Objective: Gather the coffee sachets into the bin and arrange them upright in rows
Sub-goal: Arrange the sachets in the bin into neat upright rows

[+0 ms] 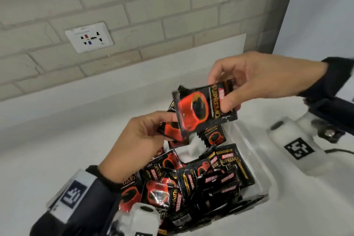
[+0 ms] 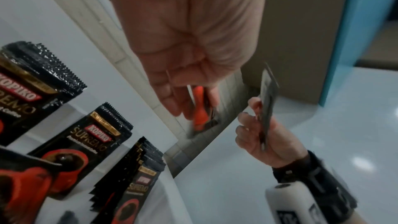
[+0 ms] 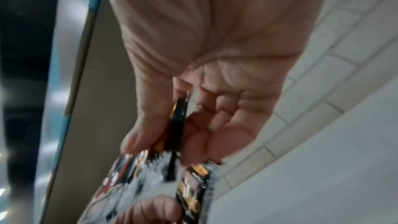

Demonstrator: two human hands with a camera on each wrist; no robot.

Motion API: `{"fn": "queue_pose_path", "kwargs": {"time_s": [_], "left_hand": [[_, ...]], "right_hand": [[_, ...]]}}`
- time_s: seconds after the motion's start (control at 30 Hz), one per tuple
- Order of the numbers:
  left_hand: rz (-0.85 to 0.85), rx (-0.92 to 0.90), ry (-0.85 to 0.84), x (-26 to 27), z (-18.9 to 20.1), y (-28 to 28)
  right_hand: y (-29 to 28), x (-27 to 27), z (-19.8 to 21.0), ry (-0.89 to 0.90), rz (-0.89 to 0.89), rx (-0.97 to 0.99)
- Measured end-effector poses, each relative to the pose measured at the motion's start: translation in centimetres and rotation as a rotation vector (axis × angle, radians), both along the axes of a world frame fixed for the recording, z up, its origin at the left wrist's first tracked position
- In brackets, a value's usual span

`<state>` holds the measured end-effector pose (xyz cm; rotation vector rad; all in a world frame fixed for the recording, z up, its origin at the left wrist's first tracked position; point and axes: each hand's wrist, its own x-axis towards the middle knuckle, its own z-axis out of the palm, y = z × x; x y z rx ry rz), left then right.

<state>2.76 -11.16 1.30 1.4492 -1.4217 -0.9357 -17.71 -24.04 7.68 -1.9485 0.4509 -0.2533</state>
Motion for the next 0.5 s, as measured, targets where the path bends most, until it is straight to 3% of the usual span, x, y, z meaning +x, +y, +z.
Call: {"fn": "queue_pose_path", "kwargs": {"time_s": [0.13,0.27,0.4,0.5], "left_hand": [[-0.061,0.043,0.176,0.8,2.4,-0.1],[0.046,-0.047,-0.038,0.1,3.5,-0.5],[0.195,-0.209,0.034,0.0,3.3,-1.0],[0.230,-0.312,0.119,0.2,3.1,-1.1]], "right_hand": [[0.7,3.2,1.4,0.250,0.088,-0.398],[1.0,6.4,2.7,0.229,0.032,-0.682],[0.9,7.4,2.4,-0.026,-0.176,-0.682],[0.5,7.0,2.0,-0.113,-0.221,-0.466]]}}
